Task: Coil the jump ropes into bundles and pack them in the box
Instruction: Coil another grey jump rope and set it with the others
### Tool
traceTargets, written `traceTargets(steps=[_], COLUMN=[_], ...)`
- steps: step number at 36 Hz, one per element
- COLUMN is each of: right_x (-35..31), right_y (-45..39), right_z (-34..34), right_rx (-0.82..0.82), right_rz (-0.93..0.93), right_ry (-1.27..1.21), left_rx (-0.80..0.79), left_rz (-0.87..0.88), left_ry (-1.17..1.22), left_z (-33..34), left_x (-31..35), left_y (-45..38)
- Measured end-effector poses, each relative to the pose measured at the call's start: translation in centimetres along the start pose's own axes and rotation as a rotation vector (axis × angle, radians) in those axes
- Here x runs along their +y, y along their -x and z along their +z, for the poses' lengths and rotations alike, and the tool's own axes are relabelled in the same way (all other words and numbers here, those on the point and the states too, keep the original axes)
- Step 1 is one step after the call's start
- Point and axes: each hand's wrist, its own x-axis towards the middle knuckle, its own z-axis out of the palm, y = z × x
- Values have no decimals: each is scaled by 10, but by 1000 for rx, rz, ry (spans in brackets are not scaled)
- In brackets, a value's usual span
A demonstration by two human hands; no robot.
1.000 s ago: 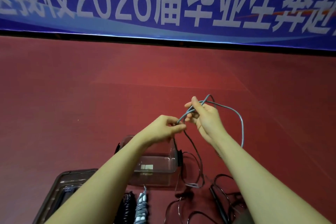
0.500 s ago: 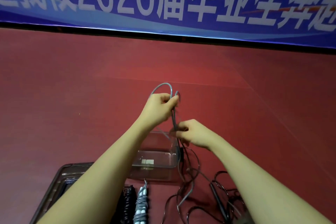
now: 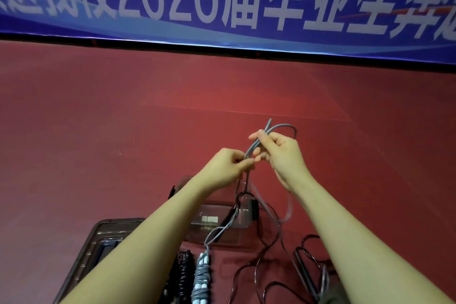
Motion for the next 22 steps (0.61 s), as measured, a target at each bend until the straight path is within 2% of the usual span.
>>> traceTargets(steps=[4, 7, 9, 11, 13, 18, 22], right_x=[-2, 1, 4, 10, 16, 18, 16], right_y=[0, -1, 0, 3, 8, 13, 13], right_z=[-1, -5, -12, -17, -17, -8, 0], right_rx=[69, 29, -91, -287, -426, -397, -370], right_rz=[7, 41, 59, 95, 119, 96, 63], right_ry=[-153, -119, 144, 500, 663, 528, 574], left_rx=[134, 208, 249, 286, 319, 378, 408], left_rz=[30, 39, 37, 36, 46, 75, 81], left_ry=[-117, -65, 22, 95, 150, 99, 80], left_z=[-3, -5, -8, -11, -14, -19, -24], left_x=[4, 2, 2, 5, 9, 12, 10], left_y=[-5, -7, -9, -10, -10, -8, -7])
